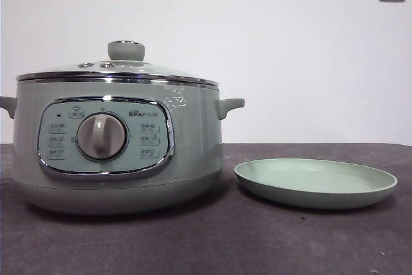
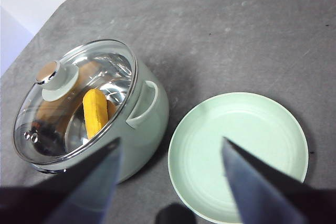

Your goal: Take the corn out from the steamer,put the corn on the plate,close the lid

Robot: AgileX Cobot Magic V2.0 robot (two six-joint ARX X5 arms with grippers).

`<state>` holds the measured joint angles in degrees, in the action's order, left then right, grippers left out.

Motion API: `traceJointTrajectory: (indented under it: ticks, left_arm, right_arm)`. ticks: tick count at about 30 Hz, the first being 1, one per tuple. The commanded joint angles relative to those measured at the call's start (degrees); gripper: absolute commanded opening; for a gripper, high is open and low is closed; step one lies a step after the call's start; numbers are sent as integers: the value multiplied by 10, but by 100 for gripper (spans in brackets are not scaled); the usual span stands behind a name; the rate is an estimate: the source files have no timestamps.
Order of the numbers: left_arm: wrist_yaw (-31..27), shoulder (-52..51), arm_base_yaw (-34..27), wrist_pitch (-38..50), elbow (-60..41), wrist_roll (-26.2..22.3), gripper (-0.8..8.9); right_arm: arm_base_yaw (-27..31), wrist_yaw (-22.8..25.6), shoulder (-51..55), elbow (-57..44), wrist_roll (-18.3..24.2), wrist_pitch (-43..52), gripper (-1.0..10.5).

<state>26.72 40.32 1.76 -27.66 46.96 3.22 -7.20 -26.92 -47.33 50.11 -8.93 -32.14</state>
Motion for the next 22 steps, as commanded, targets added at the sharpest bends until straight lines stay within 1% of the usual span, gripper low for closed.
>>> traceJointTrajectory:
  ticks: [1,4,8,11,18,22]
  left_arm:
    - [8,18,12,32,3,31,377]
    - [7,43,34,56,6,32,377]
    - [-3,92,75,66,30,30,377]
    - [-35,133,109,66,60,25,377]
    - [-119,235,184,61,136,-10,377]
    - [-169,284,218,60,155,-28,377]
  right_arm:
    - [0,-2,-3,0,4,2,438]
    - [0,-2,-3,0,-1,3,438]
    - [0,-2,-3,0,-7,3,438]
    - [-1,-2,-3,0,-7,3,438]
    - [-1,-2,-3,0,-17,3,437]
    - [-1,-2,-3,0,-17,3,437]
